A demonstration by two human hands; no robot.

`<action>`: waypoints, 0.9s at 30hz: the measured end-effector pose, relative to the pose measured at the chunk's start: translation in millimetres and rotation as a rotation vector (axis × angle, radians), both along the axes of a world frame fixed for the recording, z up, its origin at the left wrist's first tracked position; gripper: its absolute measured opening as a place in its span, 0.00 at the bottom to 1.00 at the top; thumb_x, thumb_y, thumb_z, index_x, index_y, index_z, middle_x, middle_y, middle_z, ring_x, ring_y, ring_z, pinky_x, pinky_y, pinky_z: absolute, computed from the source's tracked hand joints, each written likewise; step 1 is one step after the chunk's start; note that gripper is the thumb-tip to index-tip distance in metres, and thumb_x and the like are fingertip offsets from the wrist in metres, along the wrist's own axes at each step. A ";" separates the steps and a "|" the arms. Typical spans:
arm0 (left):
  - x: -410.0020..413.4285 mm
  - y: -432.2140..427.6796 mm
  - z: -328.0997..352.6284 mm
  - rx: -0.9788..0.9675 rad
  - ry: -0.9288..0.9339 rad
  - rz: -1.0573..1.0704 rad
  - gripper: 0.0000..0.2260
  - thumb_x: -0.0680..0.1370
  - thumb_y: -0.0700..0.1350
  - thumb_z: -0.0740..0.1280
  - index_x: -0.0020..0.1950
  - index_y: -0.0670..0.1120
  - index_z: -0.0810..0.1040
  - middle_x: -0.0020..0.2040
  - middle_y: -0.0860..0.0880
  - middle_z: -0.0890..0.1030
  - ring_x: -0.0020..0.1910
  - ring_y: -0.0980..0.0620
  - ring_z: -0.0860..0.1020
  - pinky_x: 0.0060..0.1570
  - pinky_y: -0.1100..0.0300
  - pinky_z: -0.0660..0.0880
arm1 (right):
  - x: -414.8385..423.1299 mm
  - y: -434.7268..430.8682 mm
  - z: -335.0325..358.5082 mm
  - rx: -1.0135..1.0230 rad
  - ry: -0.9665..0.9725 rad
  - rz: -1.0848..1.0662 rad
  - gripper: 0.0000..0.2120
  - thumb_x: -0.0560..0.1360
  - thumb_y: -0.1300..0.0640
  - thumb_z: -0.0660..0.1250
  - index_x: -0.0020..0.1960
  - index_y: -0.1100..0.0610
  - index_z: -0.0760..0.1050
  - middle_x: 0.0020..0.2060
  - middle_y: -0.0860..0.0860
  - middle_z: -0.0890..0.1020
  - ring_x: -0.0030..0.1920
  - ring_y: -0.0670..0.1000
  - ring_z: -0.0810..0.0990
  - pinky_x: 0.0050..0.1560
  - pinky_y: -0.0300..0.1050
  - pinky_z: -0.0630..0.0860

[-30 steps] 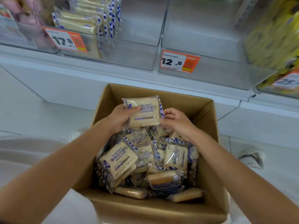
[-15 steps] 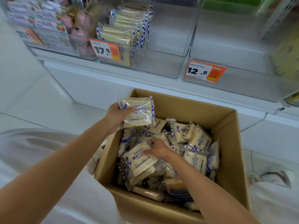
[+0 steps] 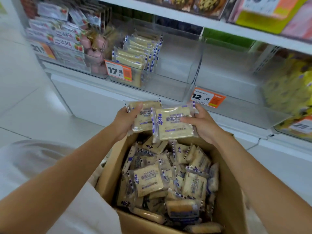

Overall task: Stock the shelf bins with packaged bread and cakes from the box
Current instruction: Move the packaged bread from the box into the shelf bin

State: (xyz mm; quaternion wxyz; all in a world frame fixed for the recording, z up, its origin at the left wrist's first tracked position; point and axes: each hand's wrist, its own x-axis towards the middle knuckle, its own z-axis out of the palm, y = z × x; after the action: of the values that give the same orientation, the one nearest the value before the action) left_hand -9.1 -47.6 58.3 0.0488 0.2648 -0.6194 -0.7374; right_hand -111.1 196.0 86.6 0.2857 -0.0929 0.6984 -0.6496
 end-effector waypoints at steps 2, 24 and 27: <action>-3.9 9.0 20.3 -0.010 0.056 -0.061 0.16 0.78 0.55 0.67 0.58 0.45 0.80 0.50 0.45 0.86 0.49 0.46 0.85 0.48 0.53 0.81 | 5.8 -31.0 14.8 0.056 0.093 0.004 0.44 0.65 0.64 0.78 0.75 0.51 0.60 0.64 0.55 0.77 0.60 0.55 0.79 0.58 0.55 0.78; -111.4 -169.7 138.4 -0.433 0.209 -0.173 0.21 0.69 0.54 0.78 0.49 0.39 0.76 0.41 0.49 0.85 0.42 0.52 0.84 0.42 0.56 0.82 | -91.4 -117.2 95.3 0.392 1.152 -0.381 0.28 0.72 0.59 0.74 0.69 0.55 0.67 0.60 0.52 0.69 0.48 0.38 0.65 0.51 0.22 0.62; -133.8 -172.3 127.5 -0.452 0.177 -0.293 0.08 0.74 0.42 0.75 0.48 0.48 0.78 0.32 0.56 0.81 0.34 0.57 0.81 0.32 0.68 0.74 | -101.0 -122.9 82.3 0.389 1.111 -0.439 0.26 0.73 0.61 0.73 0.68 0.57 0.68 0.60 0.52 0.70 0.47 0.36 0.65 0.50 0.20 0.63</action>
State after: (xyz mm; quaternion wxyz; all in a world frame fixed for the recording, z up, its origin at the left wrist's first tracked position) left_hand -142.9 -219.9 185.8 0.0531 0.0895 -0.7931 -0.6001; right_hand -212.1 73.1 169.0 -0.2485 -0.2175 0.8508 -0.4087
